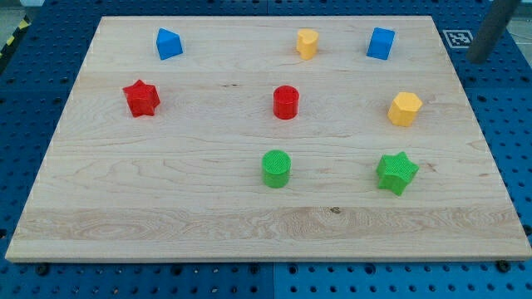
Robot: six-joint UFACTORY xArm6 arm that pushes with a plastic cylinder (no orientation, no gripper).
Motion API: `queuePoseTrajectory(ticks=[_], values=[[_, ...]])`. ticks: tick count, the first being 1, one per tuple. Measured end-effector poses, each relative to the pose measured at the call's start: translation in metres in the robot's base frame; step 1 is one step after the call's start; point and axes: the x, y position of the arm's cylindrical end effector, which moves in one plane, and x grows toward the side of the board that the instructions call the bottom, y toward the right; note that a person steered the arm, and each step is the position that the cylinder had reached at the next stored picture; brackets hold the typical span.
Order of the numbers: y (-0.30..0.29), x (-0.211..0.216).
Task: Slightly push the yellow hexagon to the right of the red circle
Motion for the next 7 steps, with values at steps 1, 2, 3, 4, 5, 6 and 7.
queuePoseTrajectory(ticks=[1,2,3,4,5,6,7], values=[[0.004,0.028],[0.000,0.061],[-0.035,0.089],[-0.060,0.114],[-0.060,0.119],[-0.095,0.122],[-0.128,0.122]])
